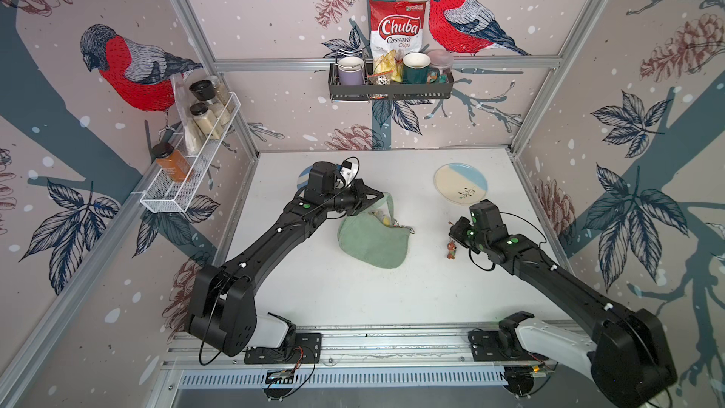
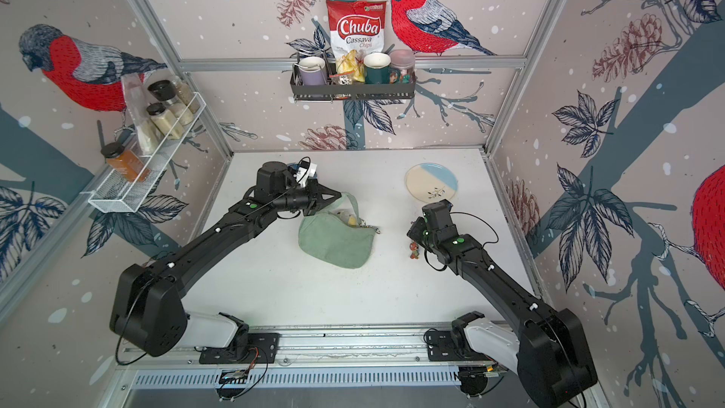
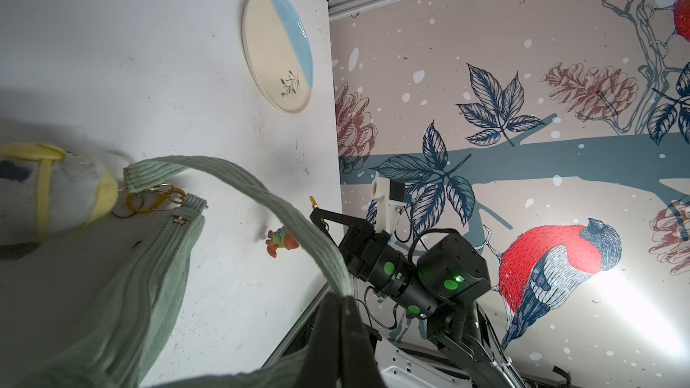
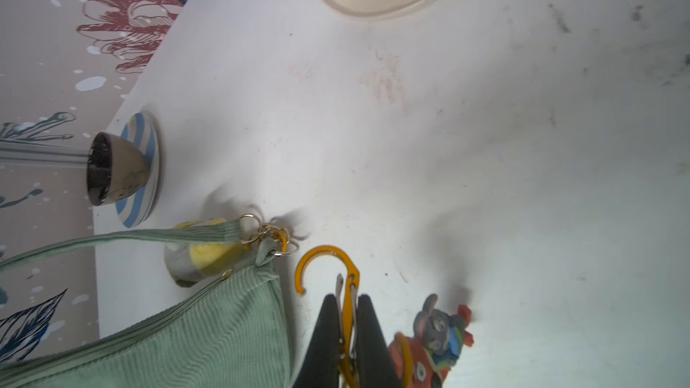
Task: Remove the decoration from the bag
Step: Place the decoration item at the center of the board.
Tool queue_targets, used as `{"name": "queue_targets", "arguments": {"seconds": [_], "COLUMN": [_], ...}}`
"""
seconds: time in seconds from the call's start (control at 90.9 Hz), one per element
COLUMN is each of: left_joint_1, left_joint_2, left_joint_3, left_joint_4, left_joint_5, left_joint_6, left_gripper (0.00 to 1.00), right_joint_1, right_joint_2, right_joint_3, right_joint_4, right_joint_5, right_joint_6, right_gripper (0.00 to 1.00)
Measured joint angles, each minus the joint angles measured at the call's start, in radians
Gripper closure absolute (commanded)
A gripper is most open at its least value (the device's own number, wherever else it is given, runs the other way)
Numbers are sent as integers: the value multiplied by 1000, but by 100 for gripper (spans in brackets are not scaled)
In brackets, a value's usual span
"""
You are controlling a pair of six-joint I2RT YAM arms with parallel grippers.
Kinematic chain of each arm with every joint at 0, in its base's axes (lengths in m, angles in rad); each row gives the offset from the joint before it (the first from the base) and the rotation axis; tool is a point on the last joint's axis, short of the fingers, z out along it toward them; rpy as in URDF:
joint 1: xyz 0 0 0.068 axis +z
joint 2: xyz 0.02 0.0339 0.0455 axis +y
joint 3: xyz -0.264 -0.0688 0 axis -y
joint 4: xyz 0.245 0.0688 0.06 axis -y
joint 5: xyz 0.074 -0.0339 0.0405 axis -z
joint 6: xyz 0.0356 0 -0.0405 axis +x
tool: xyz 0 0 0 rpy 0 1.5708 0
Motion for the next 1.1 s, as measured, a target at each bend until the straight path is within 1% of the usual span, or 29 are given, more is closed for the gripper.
{"name": "queue_targets", "arguments": {"seconds": [0.088,0.352,0.627,0.759,1.1], "left_joint_1": [0,0,0,0,0], "left_joint_2": [0,10,18,18,18], "left_joint_3": [0,-8,-15,-19,-22], "left_joint_4": [0,4,11,12,12], "left_joint_5": [-2,-4,-3,-3,-3], "left_joint_6": [0,7,7,7,7], "left_gripper": [100,100,100,100,100], "right_joint_1": [-10,-32,-41,-29,-19], "right_joint_2": [28,121,285,335,396], "right_joint_3": [-15,-29,27,39,79], "right_joint_4": [9,61,71,68,21], "right_joint_5": [24,97,201,242,262], "right_joint_6": [19,23,13,-5,-4], "right_gripper": [100,100,100,100,83]}}
